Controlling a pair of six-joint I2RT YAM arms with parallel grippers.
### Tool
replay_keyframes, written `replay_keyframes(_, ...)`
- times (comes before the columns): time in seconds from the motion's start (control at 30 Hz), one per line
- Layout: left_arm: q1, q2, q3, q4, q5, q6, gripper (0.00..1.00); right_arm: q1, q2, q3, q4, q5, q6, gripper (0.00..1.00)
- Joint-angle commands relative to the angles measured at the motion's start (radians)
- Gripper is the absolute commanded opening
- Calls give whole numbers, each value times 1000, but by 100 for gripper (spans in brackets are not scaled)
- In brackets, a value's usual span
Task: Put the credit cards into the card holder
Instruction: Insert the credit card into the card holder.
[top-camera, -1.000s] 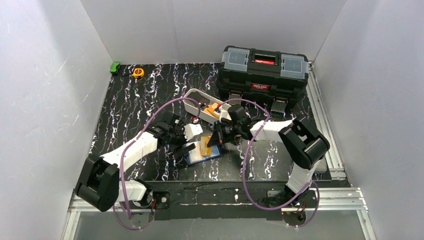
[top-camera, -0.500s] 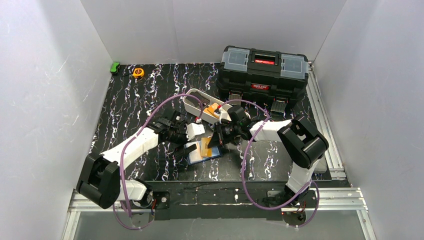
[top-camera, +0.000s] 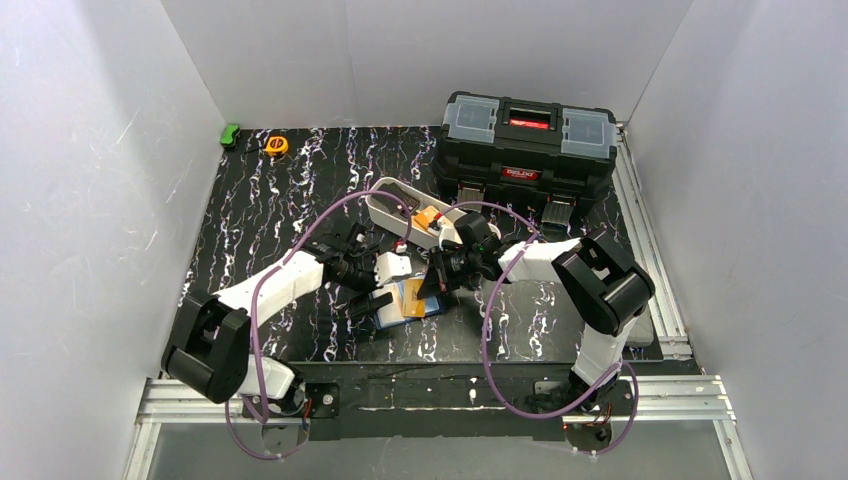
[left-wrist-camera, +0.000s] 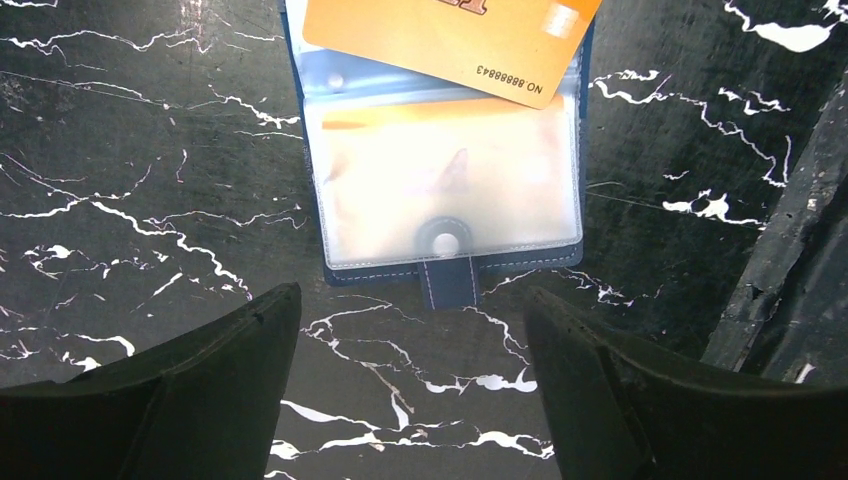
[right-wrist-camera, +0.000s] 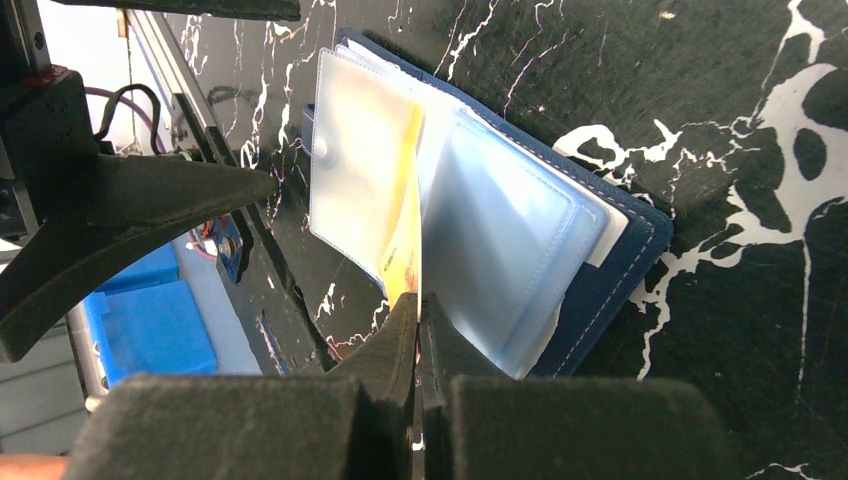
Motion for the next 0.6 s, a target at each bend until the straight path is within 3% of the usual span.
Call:
replay_keyframes(0.0,-3,5,-11,-3,-23,32,79,1,1,30,-25,22,-29,1)
replay_keyframes(0.57,-5,25,-35,16,-51,53,71,15,69,102,-90,1,-52,1)
